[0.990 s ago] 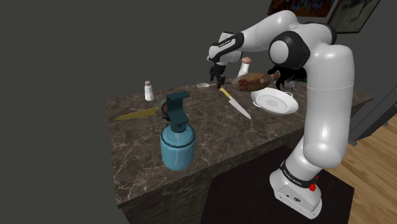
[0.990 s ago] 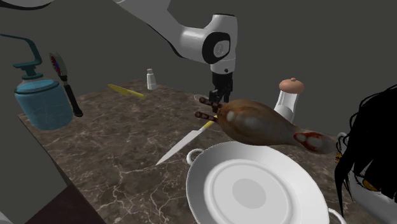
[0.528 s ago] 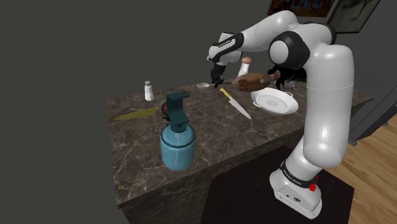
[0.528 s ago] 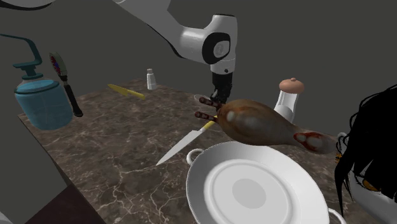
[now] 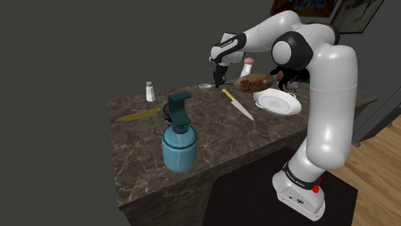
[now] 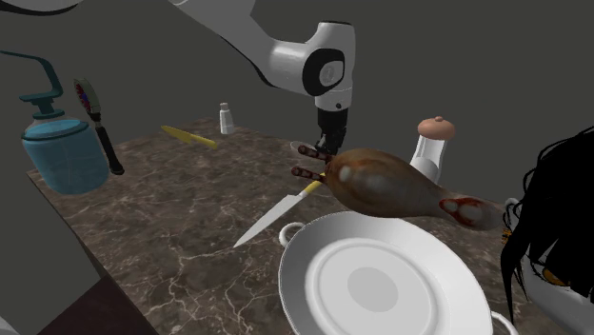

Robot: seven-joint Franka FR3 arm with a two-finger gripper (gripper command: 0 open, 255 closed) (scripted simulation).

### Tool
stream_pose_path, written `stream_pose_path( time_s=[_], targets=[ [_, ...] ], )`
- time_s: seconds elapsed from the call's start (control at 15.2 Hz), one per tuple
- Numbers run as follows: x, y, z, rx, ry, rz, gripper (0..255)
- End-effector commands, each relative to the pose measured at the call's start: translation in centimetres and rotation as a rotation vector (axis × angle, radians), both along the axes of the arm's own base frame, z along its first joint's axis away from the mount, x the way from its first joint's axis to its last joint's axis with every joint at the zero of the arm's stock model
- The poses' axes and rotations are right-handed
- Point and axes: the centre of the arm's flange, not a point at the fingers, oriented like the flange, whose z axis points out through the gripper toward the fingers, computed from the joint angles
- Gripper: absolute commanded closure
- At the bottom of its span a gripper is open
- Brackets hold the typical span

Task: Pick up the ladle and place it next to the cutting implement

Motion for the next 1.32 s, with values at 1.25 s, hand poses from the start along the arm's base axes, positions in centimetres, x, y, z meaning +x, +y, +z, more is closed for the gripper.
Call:
stream_pose_path(
  time_s=[1.25],
  targets=[
    [0.0, 0.0, 10.6, 0.0, 0.0, 0.0, 255]
  ],
)
